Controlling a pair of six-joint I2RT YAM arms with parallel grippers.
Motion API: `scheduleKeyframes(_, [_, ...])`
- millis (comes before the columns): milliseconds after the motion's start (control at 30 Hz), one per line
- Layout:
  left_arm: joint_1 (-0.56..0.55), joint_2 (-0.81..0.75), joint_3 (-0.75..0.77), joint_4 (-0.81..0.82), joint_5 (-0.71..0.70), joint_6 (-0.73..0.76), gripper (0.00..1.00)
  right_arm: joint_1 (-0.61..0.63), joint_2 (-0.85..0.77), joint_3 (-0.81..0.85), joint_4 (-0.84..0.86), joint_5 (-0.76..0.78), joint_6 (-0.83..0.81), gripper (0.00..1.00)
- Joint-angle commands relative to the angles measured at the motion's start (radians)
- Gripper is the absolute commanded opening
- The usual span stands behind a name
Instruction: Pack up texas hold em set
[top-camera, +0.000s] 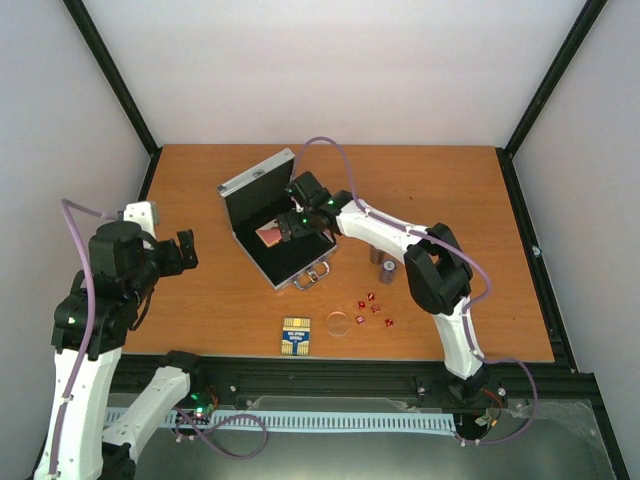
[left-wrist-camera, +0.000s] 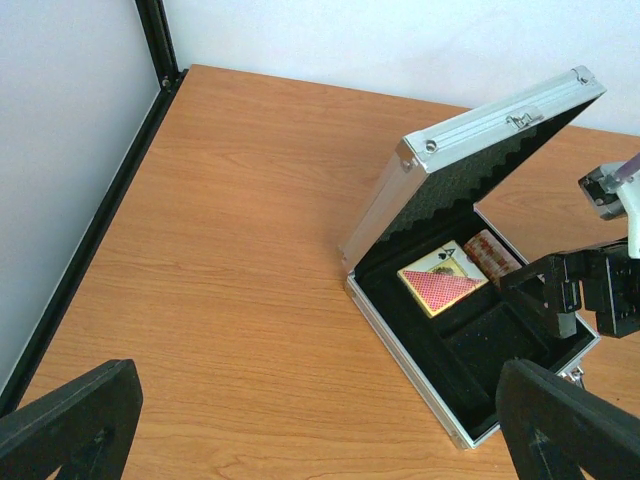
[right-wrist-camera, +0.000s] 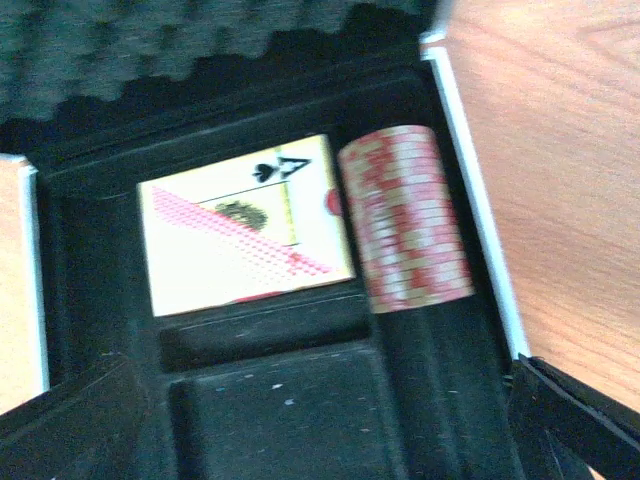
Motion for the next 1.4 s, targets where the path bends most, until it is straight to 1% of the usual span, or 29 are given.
scheduleKeyframes(0, [0.002,0.018,0.005,0.018,0.008,0.015,1.0,-0.008,-0.005,-0.014,-0.062,0.2,0.049,1.0])
scheduleKeyframes(133, [0.002,0.039,0.002,0.024,0.017,0.01,1.0,-0.04,0.035,0.032,-0.135,0.277,0.066,1.0])
scheduleKeyframes(200, [0.002,0.047,-0.001,0.024,0.018,0.004,1.0,-0.068,0.047,0.039,-0.144,0.285,0.071,1.0])
scheduleKeyframes(400, [0.002,0.064,-0.061,0.063,0.046,-0.041,1.0,-0.124,0.076,0.049,-0.141,0.254,0.02,1.0])
scheduleKeyframes(633, [0.002,0.096,-0.118,0.143,0.054,-0.086,1.0,-0.125,0.152,0.109,-0.173,0.216,-0.069,1.0])
scheduleKeyframes(933, [0.002,0.124,-0.144,0.173,0.046,-0.107,1.0,-0.129,0.173,0.097,-0.163,0.146,-0.084,1.0])
scheduleKeyframes(1033, [0.002,0.123,-0.149,0.174,0.043,-0.107,1.0,-0.128,0.138,0.062,-0.145,0.125,-0.079,1.0])
scheduleKeyframes(1200, [0.002,0.117,-0.163,0.177,0.037,-0.109,1.0,-0.129,0.013,-0.081,-0.051,0.127,-0.067,1.0])
scheduleKeyframes(1267, [0.002,0.114,-0.171,0.178,0.041,-0.112,1.0,-0.128,-0.007,-0.1,-0.042,0.113,-0.076,1.0])
scheduleKeyframes(1367, [0.002,0.11,-0.182,0.182,0.051,-0.118,1.0,-0.129,0.005,-0.093,-0.06,0.095,-0.081,1.0])
